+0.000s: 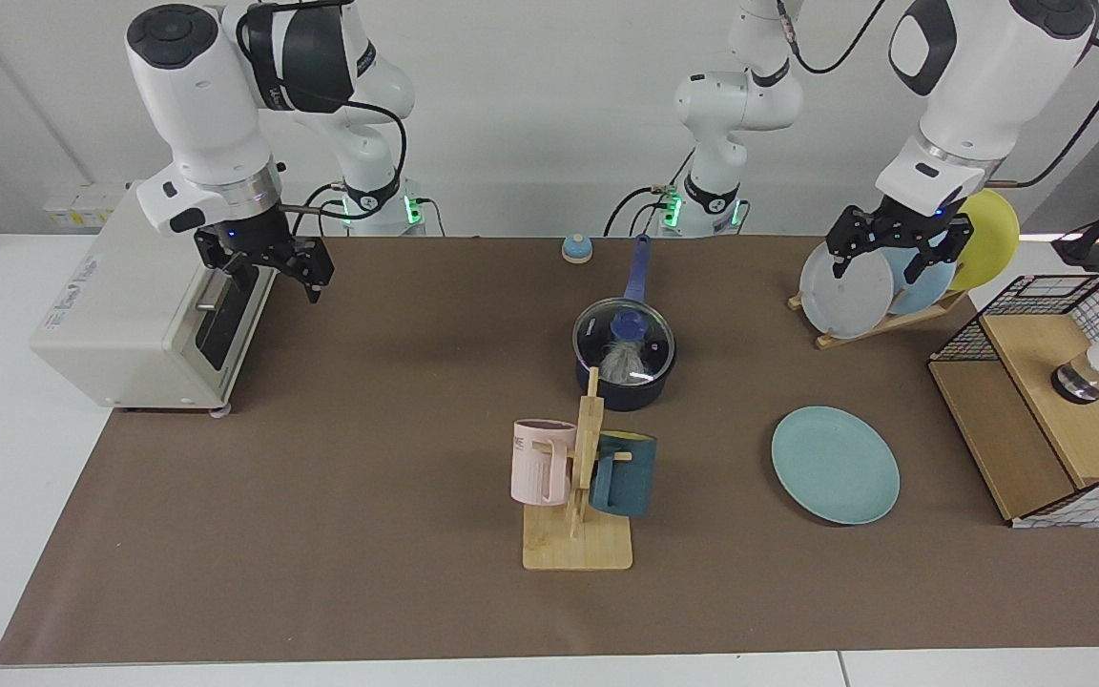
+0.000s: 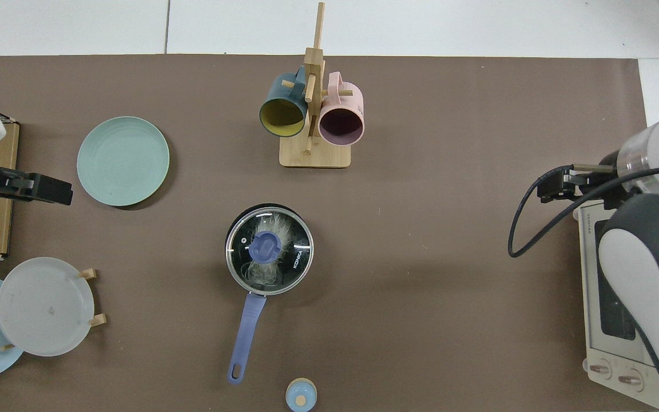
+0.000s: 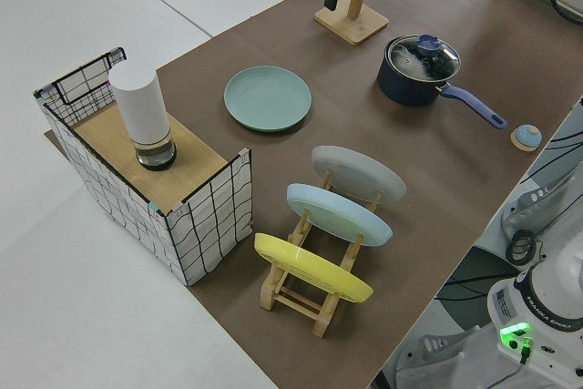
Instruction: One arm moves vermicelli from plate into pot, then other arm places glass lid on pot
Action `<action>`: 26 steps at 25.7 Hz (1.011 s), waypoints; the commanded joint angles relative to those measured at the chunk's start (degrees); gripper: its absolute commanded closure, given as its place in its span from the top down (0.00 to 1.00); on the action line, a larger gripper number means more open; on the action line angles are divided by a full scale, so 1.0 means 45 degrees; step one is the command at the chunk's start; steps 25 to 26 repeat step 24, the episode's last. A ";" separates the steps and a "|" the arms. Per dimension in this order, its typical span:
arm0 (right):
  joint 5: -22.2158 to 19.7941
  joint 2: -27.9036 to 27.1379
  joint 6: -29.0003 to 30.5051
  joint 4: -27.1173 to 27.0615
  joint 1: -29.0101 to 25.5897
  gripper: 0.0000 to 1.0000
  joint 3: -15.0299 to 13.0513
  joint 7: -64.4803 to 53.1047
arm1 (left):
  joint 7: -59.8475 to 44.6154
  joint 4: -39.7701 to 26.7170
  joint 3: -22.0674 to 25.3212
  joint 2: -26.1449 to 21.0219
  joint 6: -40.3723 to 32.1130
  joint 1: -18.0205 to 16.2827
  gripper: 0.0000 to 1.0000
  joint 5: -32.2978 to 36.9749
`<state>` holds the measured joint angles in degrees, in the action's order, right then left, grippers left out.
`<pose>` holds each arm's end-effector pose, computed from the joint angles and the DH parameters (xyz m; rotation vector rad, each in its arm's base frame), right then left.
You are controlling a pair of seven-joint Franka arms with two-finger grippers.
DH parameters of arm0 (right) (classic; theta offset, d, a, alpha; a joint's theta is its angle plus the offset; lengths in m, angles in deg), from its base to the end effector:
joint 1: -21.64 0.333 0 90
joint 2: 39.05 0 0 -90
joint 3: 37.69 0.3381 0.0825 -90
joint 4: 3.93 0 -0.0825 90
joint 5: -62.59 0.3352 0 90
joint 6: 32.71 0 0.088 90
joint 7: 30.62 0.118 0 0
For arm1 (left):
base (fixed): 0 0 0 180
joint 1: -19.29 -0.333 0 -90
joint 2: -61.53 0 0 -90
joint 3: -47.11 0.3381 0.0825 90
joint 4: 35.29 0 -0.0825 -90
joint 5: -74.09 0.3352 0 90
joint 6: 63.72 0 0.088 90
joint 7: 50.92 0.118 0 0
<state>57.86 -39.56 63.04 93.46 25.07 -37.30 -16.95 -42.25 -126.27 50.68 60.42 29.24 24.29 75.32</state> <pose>0.5119 0.0252 0.5851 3.0447 -0.2473 -0.0376 0.5167 -0.0108 0.6231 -3.1057 0.2760 -0.0215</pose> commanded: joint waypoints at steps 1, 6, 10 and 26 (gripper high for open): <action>0.0307 0.1460 0.0829 0.2241 -0.0314 0.99 0.0127 -0.0577 | 0.0164 -0.0308 0.0163 0.0324 -0.0113 0.0158 1.00 -0.0196; 0.0307 0.1637 0.1065 0.2556 -0.0567 0.99 0.0108 -0.0888 | 0.0164 -0.0308 0.0182 0.0344 -0.0113 0.0158 1.00 -0.0196; 0.0657 0.1442 0.1356 0.2322 -0.0665 0.99 0.0108 -0.1338 | 0.0164 -0.0308 0.0182 0.0344 -0.0113 0.0158 1.00 -0.0196; 0.0756 0.0837 0.1202 0.1404 -0.0880 0.99 0.0089 -0.1807 | 0.0164 -0.0308 0.0182 0.0324 -0.0152 0.0158 1.00 -0.0196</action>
